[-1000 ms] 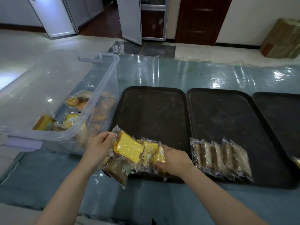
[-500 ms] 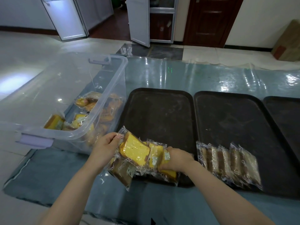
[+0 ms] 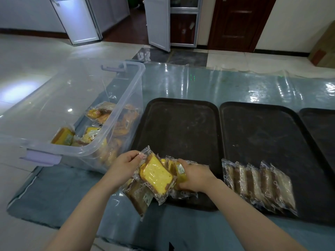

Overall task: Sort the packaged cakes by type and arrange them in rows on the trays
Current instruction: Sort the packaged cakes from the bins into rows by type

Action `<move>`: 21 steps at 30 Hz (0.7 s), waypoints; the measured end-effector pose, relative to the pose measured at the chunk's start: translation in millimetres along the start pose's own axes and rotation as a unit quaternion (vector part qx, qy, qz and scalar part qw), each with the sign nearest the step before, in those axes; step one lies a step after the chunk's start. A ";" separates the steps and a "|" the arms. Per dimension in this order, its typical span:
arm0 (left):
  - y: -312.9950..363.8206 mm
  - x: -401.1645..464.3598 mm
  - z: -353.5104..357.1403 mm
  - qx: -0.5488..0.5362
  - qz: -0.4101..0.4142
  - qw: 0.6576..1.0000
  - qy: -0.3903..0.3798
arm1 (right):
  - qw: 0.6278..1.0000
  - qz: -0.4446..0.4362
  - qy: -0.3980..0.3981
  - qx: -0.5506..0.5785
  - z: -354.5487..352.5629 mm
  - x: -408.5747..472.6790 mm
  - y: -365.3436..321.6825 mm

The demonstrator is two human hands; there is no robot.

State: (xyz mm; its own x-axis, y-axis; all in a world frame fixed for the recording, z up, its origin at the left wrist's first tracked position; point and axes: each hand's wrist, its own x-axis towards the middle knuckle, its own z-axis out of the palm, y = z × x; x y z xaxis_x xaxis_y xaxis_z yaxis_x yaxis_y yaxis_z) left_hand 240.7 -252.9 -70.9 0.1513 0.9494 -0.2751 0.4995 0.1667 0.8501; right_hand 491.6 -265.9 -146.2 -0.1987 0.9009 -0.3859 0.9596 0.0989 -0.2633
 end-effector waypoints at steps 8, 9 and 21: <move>9.6 6.4 8.6 0.046 0.016 0.998 -0.027 | 0.996 -0.008 0.080 0.046 -36.2 -15.6 -2.0; 12.5 6.6 9.5 0.050 0.019 0.998 -0.028 | 0.994 0.000 0.089 0.062 -40.5 -17.9 -2.6; 32.2 16.0 27.2 0.069 0.075 0.989 -0.108 | 0.973 0.042 0.041 0.225 -37.3 -49.7 -8.0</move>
State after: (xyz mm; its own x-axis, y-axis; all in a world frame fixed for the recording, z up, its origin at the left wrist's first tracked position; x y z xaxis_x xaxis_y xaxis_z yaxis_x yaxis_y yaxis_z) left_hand 282.4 -239.6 -60.2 0.4040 0.8789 -0.2537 0.5671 -0.0231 0.8233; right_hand 501.1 -295.7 -91.9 -0.0890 0.9304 -0.3556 0.7843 -0.1546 -0.6008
